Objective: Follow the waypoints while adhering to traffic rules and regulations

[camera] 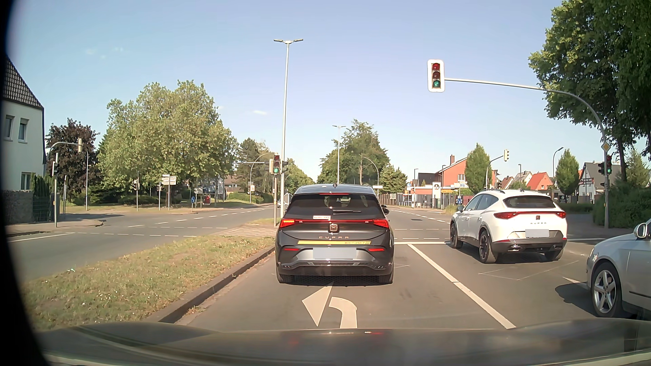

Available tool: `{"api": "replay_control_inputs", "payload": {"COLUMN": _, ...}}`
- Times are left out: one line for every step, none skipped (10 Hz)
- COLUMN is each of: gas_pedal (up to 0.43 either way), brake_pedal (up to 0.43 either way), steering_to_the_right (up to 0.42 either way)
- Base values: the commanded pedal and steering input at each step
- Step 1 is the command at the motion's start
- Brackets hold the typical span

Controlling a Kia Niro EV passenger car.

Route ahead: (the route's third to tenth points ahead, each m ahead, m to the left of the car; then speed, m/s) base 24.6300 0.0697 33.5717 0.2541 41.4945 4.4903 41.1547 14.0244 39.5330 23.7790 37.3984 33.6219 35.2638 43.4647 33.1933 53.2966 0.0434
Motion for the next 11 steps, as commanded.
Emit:
{"api": "replay_control_inputs", "payload": {"gas_pedal": 0.0, "brake_pedal": 0.006, "steering_to_the_right": -0.01}}
{"api": "replay_control_inputs", "payload": {"gas_pedal": 0.0, "brake_pedal": 0.006, "steering_to_the_right": -0.011}}
{"api": "replay_control_inputs", "payload": {"gas_pedal": 0.0, "brake_pedal": 0.006, "steering_to_the_right": -0.013}}
{"api": "replay_control_inputs", "payload": {"gas_pedal": 0.0, "brake_pedal": 0.006, "steering_to_the_right": -0.014}}
{"api": "replay_control_inputs", "payload": {"gas_pedal": 0.0, "brake_pedal": 0.006, "steering_to_the_right": -0.015}}
{"api": "replay_control_inputs", "payload": {"gas_pedal": 0.0, "brake_pedal": 0.006, "steering_to_the_right": -0.016}}
{"api": "replay_control_inputs", "payload": {"gas_pedal": 0.0, "brake_pedal": 0.006, "steering_to_the_right": -0.016}}
{"api": "replay_control_inputs", "payload": {"gas_pedal": 0.0, "brake_pedal": 0.006, "steering_to_the_right": -0.016}}
{"api": "replay_control_inputs", "payload": {"gas_pedal": 0.0, "brake_pedal": 0.006, "steering_to_the_right": -0.016}}
{"api": "replay_control_inputs", "payload": {"gas_pedal": 0.02, "brake_pedal": 0.006, "steering_to_the_right": -0.016}}
{"api": "replay_control_inputs", "payload": {"gas_pedal": 0.028, "brake_pedal": 0.006, "steering_to_the_right": -0.016}}
